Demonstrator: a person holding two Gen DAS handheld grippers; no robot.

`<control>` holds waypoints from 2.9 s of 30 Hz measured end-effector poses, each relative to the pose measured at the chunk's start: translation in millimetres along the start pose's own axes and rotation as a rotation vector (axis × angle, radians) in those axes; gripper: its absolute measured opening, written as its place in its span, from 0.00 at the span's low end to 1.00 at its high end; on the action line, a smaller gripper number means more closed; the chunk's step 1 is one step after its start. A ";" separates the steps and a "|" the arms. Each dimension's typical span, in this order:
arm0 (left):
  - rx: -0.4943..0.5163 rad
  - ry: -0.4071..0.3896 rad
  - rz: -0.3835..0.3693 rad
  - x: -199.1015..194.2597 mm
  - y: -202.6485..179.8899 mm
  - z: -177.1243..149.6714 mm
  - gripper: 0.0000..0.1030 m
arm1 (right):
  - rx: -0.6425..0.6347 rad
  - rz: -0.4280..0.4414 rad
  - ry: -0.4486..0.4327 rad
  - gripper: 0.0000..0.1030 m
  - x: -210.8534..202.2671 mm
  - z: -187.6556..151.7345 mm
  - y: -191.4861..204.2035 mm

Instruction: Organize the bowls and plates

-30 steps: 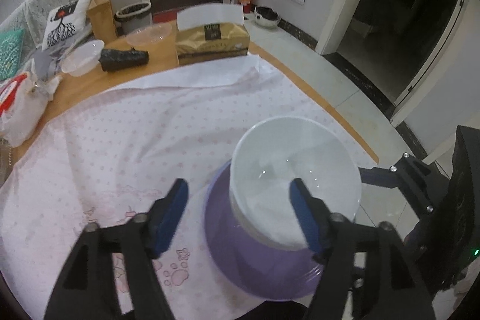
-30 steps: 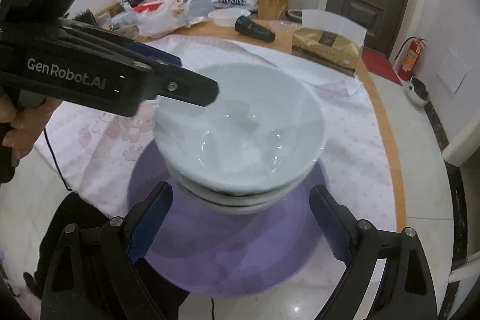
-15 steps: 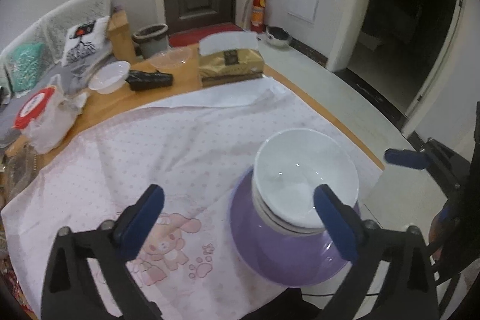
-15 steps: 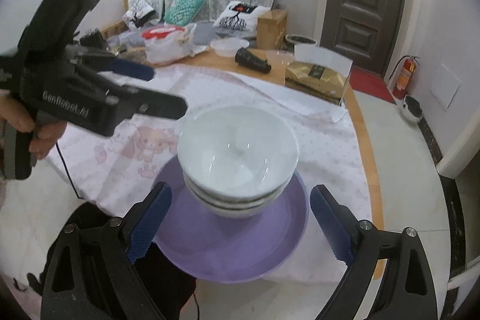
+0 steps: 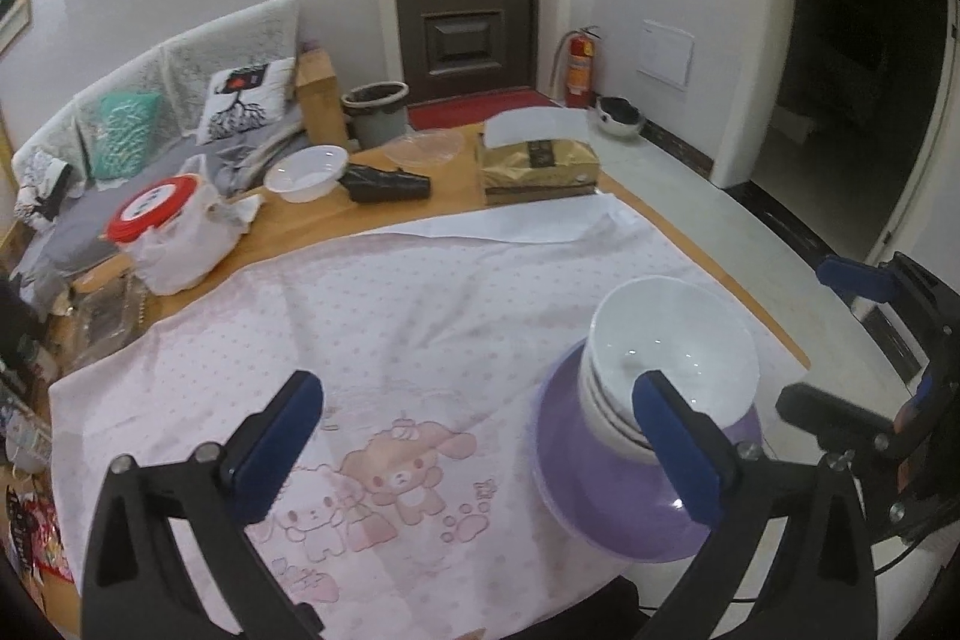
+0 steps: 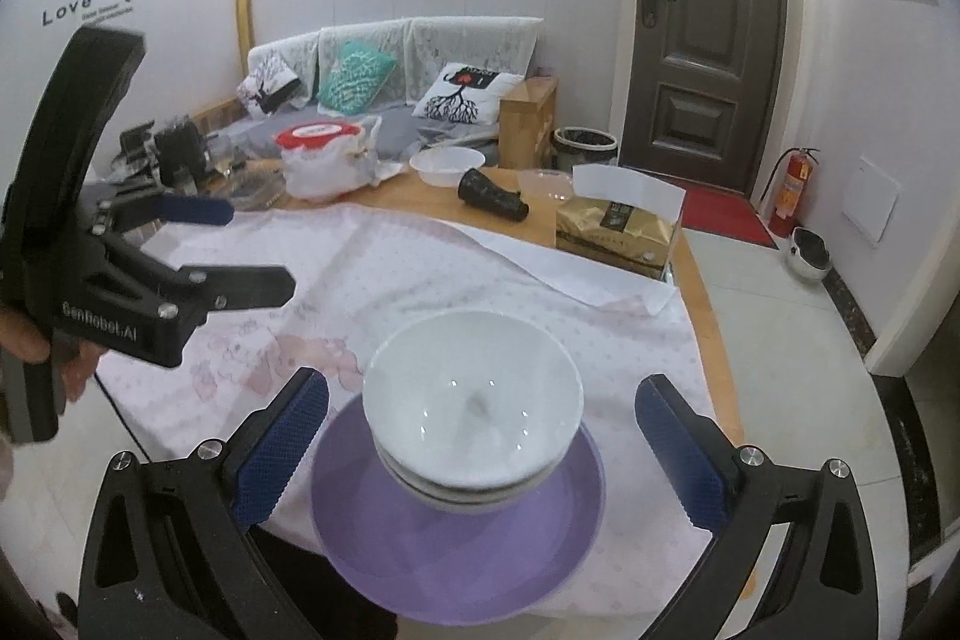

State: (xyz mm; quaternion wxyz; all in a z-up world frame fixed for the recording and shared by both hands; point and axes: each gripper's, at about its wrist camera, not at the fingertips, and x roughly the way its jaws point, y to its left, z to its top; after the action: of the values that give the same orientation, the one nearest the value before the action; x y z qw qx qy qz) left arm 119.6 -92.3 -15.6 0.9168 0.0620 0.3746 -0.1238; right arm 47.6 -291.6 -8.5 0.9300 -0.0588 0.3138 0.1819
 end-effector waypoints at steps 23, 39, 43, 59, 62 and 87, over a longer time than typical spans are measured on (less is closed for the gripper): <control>-0.204 -0.310 0.275 -76.1 52.3 -25.6 0.99 | 0.040 0.035 -0.209 0.99 -11.1 34.5 15.7; -0.252 -0.364 0.368 -92.6 76.1 -32.4 0.99 | 0.015 0.042 -0.268 0.99 -15.6 44.4 29.6; -0.250 -0.370 0.372 -94.0 74.9 -31.8 1.00 | 0.018 0.043 -0.267 0.99 -15.3 44.7 29.8; -0.243 -0.382 0.386 -96.1 71.4 -29.7 1.00 | 0.023 0.043 -0.267 0.99 -14.9 45.9 28.5; -0.241 -0.382 0.388 -96.3 70.1 -29.3 1.00 | 0.022 0.042 -0.267 0.99 -14.9 45.9 28.3; -0.242 -0.384 0.389 -97.0 70.6 -29.7 1.00 | 0.028 0.040 -0.266 0.99 -14.2 46.9 25.3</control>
State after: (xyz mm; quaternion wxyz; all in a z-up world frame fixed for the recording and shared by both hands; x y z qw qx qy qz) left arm 52.2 -0.8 32.9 0.9781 -0.0016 0.1877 0.0901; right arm 54.0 -262.0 37.5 0.9603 -0.0150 0.1915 0.2023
